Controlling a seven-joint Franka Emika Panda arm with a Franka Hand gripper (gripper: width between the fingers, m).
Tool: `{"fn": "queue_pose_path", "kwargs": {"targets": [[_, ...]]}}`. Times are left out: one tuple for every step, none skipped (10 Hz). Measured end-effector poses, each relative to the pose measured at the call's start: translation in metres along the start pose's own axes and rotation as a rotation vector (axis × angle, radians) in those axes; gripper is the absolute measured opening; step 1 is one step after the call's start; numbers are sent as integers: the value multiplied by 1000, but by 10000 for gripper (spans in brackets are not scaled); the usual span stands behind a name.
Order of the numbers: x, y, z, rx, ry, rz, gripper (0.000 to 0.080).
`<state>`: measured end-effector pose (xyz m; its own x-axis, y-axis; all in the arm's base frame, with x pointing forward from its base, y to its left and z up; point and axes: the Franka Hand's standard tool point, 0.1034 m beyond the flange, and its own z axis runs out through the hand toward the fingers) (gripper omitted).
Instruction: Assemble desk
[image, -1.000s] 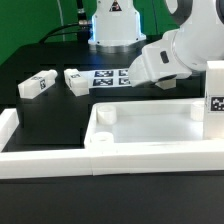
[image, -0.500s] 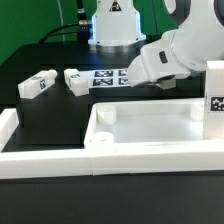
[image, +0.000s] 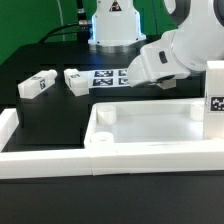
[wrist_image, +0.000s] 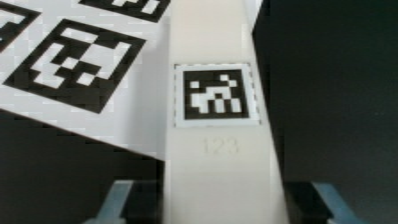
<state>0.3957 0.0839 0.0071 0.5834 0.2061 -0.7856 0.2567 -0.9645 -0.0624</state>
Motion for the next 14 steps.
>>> {"fn": "queue_pose_path", "kwargs": {"targets": [[0, 0, 0, 0, 0, 0, 288], [-2, 1, -5, 2, -2, 2, 288], [-14, 8, -36, 15, -27, 13, 289], [-21, 17, -70, 25, 4, 7, 290], [-34, 28, -96, 36, 44, 12, 290], [-51, 38, -108, 53, 32, 30, 290], [-59, 46, -113, 65, 27, 48, 290], [-51, 48, -116, 57, 93, 49, 290], [-47, 49, -121, 48, 182, 51, 290], [-48, 51, -124, 42, 250, 53, 290], [-45, 60, -135, 42, 299, 26, 290], [-46, 77, -166, 71, 347, 24, 290], [-47, 94, -196, 103, 418, 54, 290], [-50, 104, -214, 106, 482, 73, 290]]}}
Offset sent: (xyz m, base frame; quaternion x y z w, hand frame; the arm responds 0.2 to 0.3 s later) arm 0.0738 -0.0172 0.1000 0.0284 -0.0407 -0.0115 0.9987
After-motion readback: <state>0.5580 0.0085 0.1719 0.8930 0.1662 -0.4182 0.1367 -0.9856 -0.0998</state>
